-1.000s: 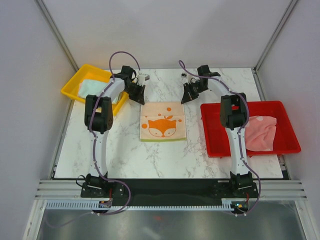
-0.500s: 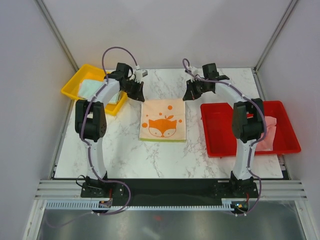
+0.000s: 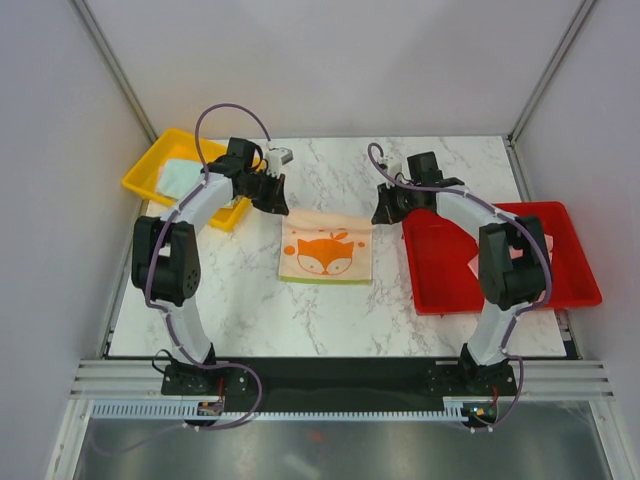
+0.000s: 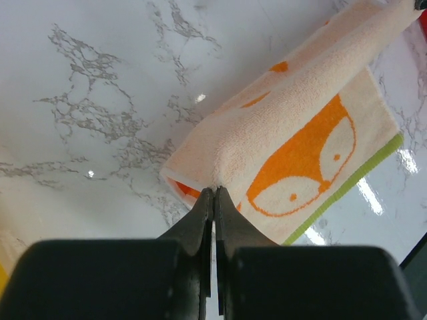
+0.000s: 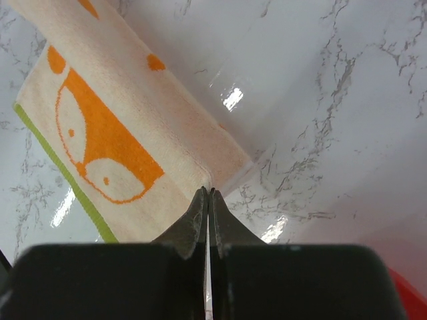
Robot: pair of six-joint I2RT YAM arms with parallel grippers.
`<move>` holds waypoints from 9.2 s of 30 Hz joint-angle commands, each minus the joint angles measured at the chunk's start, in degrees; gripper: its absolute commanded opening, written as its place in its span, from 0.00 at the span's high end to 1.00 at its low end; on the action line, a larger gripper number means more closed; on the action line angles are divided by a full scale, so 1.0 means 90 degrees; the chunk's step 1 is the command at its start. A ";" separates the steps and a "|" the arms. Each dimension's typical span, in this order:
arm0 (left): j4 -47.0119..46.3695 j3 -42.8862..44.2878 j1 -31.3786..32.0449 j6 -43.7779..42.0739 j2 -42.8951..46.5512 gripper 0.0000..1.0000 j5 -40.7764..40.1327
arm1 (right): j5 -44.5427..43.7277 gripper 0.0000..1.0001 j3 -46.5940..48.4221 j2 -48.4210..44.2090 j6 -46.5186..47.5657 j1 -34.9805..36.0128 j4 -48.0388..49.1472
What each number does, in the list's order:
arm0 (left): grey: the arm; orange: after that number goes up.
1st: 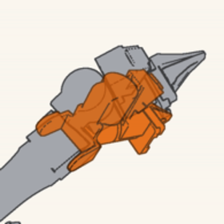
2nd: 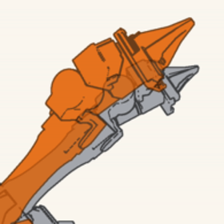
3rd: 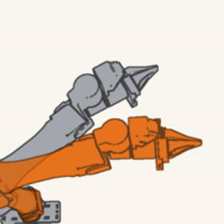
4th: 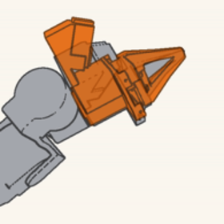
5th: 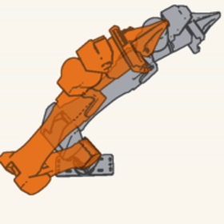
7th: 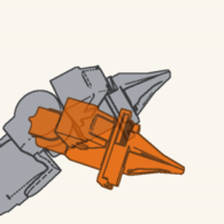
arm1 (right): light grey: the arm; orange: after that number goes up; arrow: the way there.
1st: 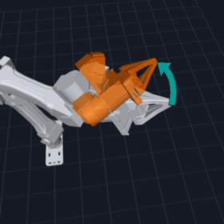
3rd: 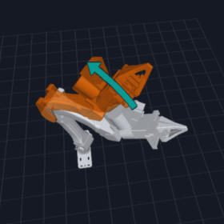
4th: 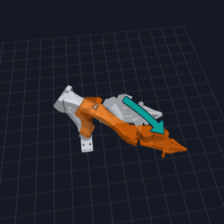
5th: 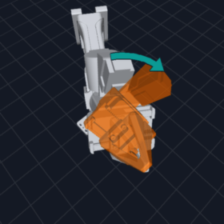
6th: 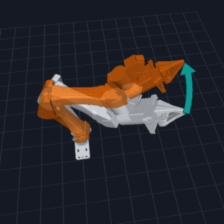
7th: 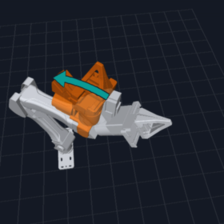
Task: Fold and stack the towels
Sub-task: Fold the towel, then neatly place the folded towel into the bin
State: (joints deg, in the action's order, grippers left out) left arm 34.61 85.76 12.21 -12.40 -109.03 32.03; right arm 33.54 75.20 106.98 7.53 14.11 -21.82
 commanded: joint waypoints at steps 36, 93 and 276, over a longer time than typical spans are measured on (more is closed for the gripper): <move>-0.0018 -0.2976 0.0831 0.1212 0.1871 0.89 -0.1303 | -0.1197 1.00 -0.3169 -0.2560 -0.2067 0.1489 0.0745; -0.1061 -0.2683 0.0597 0.3409 0.0836 0.40 -0.1208 | -0.1940 0.64 -0.2985 -0.1818 -0.2692 0.1606 0.1497; -0.1580 0.1302 -0.0858 -0.0643 -0.1528 0.53 -0.6684 | -0.2730 0.52 -0.1646 -0.4660 -0.1950 0.1675 -0.0202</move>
State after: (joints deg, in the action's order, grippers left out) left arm 22.87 95.33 4.12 -15.35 -123.22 -25.69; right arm 10.02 60.45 64.95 -10.81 29.10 -24.88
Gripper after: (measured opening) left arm 0.462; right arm 0.480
